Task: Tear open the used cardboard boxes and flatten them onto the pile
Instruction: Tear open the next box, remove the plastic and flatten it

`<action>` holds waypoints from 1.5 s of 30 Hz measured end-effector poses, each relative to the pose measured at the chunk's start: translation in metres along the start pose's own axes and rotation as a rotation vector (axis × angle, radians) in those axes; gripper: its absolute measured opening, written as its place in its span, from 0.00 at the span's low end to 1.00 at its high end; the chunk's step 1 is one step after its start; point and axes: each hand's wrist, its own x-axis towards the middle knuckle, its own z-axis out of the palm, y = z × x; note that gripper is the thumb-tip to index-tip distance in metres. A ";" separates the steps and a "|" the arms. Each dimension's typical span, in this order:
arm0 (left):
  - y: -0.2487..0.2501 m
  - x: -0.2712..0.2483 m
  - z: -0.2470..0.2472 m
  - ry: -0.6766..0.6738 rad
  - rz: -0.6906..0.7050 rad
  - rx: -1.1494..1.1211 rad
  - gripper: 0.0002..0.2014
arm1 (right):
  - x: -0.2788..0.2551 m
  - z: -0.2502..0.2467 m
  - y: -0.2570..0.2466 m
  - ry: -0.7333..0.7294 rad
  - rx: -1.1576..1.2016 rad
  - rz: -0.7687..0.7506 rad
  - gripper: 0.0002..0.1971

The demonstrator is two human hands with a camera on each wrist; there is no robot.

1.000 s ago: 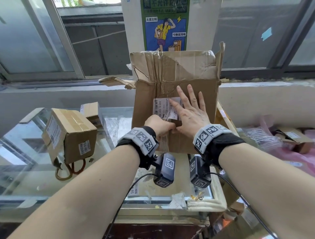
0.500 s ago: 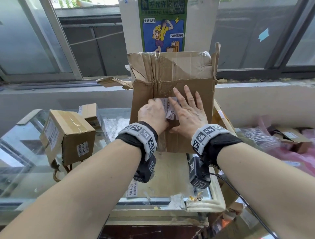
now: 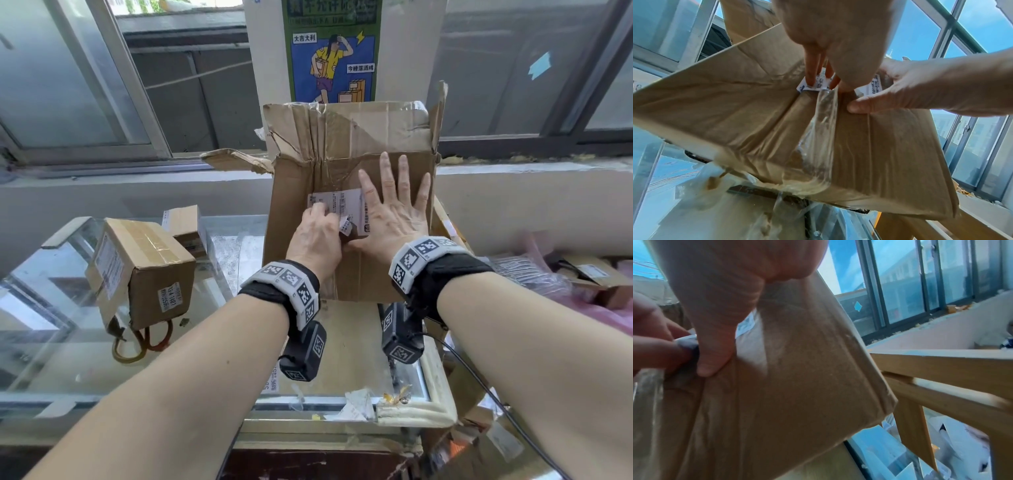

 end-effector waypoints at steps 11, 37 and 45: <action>-0.014 0.001 0.002 0.132 -0.175 -0.301 0.07 | -0.004 0.006 0.005 0.011 0.035 0.003 0.63; 0.015 0.032 -0.017 0.101 -0.120 -0.106 0.07 | 0.017 -0.026 -0.002 0.023 -0.053 -0.087 0.52; 0.015 0.031 -0.013 0.107 -0.142 -0.008 0.13 | 0.024 -0.019 -0.004 -0.022 -0.039 -0.018 0.50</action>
